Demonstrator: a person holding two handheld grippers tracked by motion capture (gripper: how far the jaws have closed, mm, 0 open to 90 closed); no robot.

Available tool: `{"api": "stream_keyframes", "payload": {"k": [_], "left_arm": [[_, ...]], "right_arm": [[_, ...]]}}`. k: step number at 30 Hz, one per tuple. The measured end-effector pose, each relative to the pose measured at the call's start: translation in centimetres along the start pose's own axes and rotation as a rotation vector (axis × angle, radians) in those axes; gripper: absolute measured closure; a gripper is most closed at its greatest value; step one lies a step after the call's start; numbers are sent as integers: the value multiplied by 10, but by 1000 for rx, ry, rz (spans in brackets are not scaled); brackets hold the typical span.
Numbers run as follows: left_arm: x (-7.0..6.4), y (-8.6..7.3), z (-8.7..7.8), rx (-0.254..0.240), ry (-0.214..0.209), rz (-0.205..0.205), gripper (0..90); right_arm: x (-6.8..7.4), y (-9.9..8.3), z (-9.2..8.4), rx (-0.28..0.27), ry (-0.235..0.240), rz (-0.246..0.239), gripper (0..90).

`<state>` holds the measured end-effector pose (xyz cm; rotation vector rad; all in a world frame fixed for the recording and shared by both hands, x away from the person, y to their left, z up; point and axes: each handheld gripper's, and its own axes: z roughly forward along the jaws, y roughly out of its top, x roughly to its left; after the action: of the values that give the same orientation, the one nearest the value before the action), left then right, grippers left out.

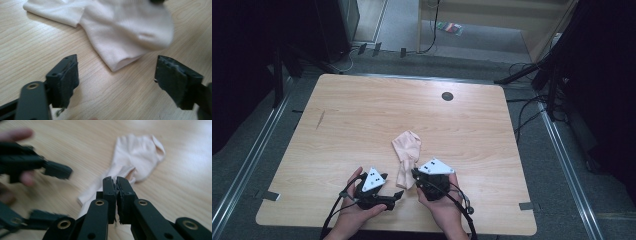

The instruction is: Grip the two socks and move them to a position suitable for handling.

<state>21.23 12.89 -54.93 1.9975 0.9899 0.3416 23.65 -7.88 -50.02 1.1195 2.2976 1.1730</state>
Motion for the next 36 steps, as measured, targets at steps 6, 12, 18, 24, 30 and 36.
{"api": "stream_keyframes", "payload": {"k": [6,12,18,24,30,36], "left_arm": [[-2,0,1,-3,-8,14,226],[-2,0,2,-2,-7,3,248],[0,0,2,6,2,0,295],[1,0,2,13,5,-6,301],[0,0,4,20,0,-12,302],[0,0,6,36,-11,-16,300]], "right_arm": [[-14,-13,10,52,-12,81,778],[-21,-13,2,5,15,132,817],[-26,-19,0,2,-11,175,712],[-25,-25,10,55,-40,228,603],[-14,-24,9,33,-45,180,784],[-8,-16,8,6,6,132,898]]}}
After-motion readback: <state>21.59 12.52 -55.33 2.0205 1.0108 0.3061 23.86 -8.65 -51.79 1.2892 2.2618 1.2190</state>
